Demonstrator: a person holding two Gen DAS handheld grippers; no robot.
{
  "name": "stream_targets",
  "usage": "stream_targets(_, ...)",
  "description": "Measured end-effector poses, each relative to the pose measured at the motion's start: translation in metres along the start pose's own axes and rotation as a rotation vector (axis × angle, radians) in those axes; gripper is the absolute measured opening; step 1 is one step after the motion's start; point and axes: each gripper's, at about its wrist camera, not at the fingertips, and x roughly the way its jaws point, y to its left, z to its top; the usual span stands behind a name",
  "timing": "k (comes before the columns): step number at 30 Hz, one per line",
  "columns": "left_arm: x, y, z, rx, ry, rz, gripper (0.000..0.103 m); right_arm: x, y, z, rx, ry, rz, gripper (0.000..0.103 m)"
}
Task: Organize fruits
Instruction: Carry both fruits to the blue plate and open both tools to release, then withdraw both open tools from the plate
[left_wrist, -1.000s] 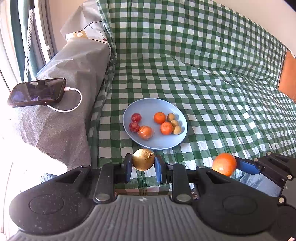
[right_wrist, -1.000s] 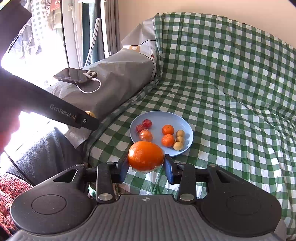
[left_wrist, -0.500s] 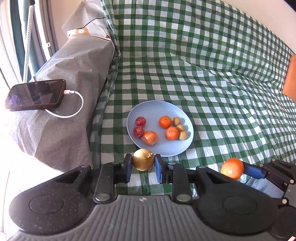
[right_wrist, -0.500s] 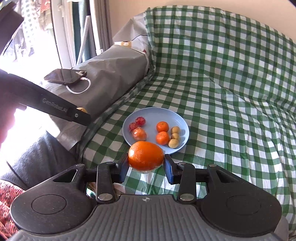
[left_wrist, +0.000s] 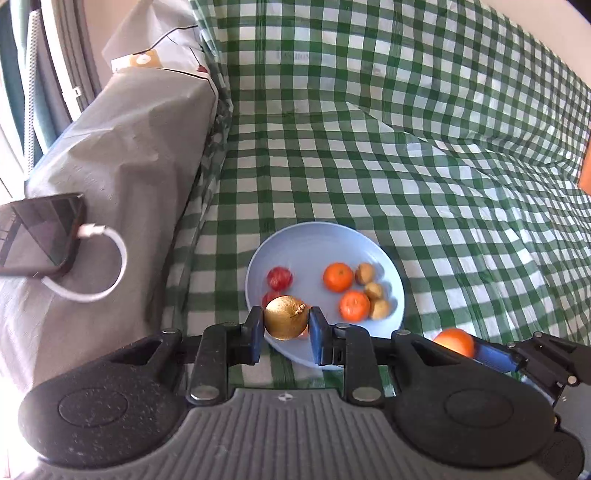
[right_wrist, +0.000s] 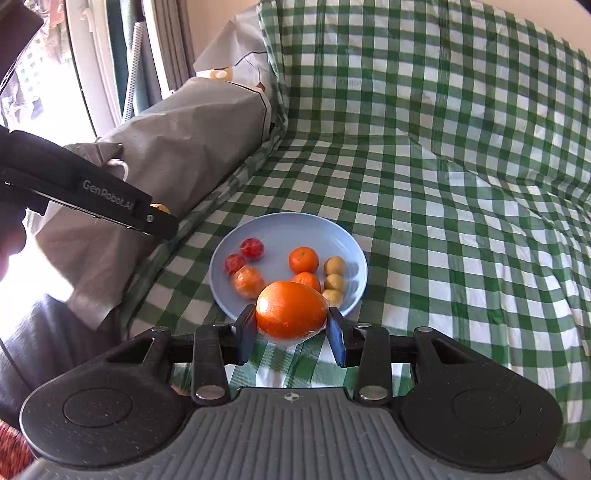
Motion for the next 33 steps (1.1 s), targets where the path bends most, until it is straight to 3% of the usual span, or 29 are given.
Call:
stream_targets(12,0.090,-0.008,0.036,0.042,0.070,0.032,0.028,0.088,-0.014,0.026,0.020,0.071,-0.002,0.042)
stream_targets(19,0.118,-0.006,0.044,0.061,0.098,0.055,0.029,0.125,-0.019,0.034,0.008,0.097,-0.009,0.042)
stream_targets(20,0.120,-0.006,0.044,0.063,0.101,0.053,0.031,0.130,-0.019,0.035,0.003,0.099,-0.010,0.042)
stream_targets(21,0.120,-0.006,0.044,0.066,0.107,0.047,0.051,0.136,-0.020,0.036,-0.004,0.106,-0.004,0.044)
stream_targets(22,0.119,-0.007,0.044,0.065,0.112,0.040,0.083,0.141,-0.019,0.037,-0.011,0.119,0.003,0.047)
stream_targets(23,0.117,-0.007,0.043,0.061,0.108,0.039,0.096,0.145,-0.018,0.037,-0.018,0.134,0.005,0.061)
stream_targets(24,0.110,-0.007,0.040,0.061,0.086,0.042,0.102,0.146,-0.018,0.038,-0.019,0.140,-0.003,0.076)
stream_targets(26,0.098,-0.009,0.034,0.081,0.063,0.051,0.103,0.140,-0.017,0.037,-0.018,0.143,-0.016,0.086)
stream_targets(33,0.055,-0.006,-0.004,0.046,0.134,0.093,0.103,0.081,-0.007,0.008,-0.024,0.137,-0.053,0.098)
